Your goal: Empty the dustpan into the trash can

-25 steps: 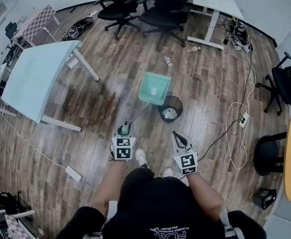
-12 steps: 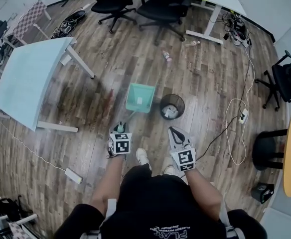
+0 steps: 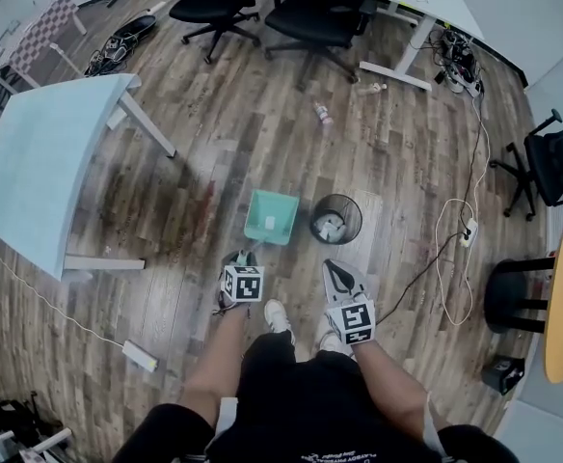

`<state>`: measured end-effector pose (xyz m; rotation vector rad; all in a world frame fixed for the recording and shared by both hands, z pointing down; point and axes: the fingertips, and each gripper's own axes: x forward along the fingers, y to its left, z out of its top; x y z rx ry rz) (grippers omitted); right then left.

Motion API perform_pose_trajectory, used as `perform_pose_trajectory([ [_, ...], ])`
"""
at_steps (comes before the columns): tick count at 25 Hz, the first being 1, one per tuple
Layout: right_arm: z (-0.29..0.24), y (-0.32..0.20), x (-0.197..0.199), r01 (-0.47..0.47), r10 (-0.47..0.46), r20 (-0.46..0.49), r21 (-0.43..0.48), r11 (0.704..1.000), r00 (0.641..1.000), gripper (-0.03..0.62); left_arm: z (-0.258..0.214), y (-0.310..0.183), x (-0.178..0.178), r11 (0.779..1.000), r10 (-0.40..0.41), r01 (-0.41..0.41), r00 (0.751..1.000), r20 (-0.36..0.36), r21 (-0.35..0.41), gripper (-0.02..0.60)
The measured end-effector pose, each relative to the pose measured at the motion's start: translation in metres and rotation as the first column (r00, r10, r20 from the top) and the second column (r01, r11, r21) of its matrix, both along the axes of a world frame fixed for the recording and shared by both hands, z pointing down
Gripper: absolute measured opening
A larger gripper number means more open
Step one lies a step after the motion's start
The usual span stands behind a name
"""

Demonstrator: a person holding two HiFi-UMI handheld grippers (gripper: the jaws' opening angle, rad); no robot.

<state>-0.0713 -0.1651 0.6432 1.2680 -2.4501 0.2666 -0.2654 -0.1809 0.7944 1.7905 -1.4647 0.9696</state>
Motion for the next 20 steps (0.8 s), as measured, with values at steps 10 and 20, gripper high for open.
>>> perform_pose_trajectory([
  [10, 0.026, -0.026, -0.034, -0.034, 0.035, 0.01, -0.045, 0.998, 0.999, 0.023, 0.059, -0.034, -0.005, 0.995, 0.043, -0.04, 0.999, 0.024, -0.089, 0.097],
  [20, 0.024, -0.037, -0.023, -0.068, 0.067, -0.019, -0.038, 0.997, 0.998, 0.023, 0.083, -0.051, 0.005, 0.993, 0.038, -0.034, 0.999, 0.031, -0.112, 0.098],
])
